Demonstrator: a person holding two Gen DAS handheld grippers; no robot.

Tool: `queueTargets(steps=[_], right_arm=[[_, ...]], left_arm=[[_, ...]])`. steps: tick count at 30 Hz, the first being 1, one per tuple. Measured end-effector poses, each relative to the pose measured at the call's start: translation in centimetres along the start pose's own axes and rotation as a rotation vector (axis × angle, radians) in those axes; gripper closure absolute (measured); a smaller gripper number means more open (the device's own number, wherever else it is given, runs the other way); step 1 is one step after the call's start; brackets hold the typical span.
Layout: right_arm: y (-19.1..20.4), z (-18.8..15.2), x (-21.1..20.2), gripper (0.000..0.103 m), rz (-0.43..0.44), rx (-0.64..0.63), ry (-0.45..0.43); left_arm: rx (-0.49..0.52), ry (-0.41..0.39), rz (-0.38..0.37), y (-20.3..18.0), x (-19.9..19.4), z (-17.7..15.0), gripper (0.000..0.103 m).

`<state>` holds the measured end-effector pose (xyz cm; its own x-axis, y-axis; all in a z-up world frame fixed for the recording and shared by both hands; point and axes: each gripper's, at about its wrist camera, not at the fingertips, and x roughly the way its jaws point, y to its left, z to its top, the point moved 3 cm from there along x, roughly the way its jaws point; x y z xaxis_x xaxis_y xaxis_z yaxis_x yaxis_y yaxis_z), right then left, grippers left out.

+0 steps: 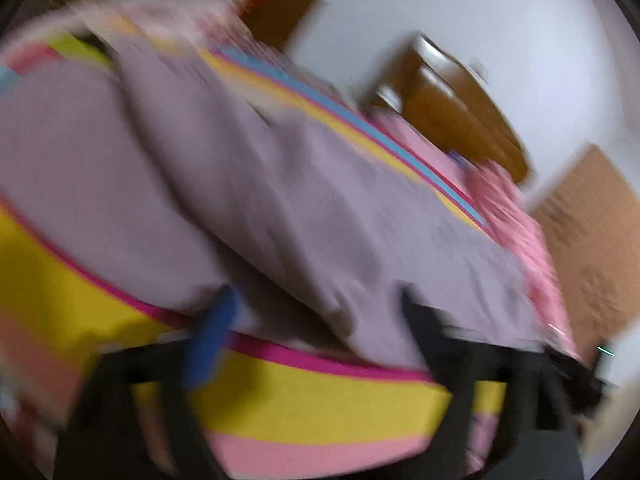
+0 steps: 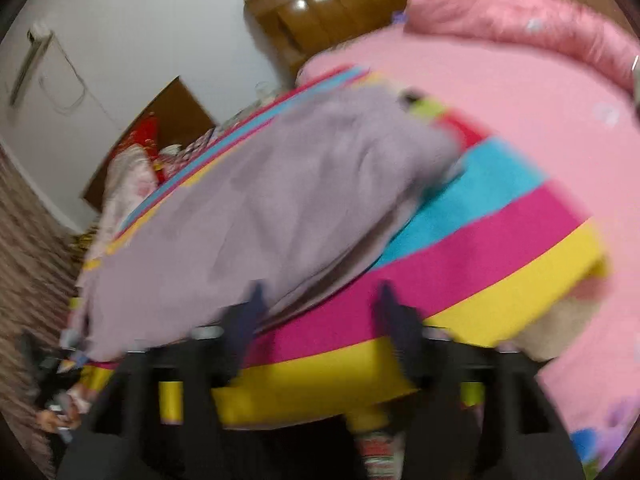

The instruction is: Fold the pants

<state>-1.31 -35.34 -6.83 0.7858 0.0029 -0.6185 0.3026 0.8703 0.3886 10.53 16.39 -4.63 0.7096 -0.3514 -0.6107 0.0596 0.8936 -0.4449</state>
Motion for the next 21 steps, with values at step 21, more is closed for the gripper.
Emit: queueTargets(steps=[21], right_arm=[[14.3,3.5,5.6,0.019,0.058,-0.332,0.019]], left_arm=[[-0.286,-0.192,0.199,15.3,-5.9,3.6,0.004]])
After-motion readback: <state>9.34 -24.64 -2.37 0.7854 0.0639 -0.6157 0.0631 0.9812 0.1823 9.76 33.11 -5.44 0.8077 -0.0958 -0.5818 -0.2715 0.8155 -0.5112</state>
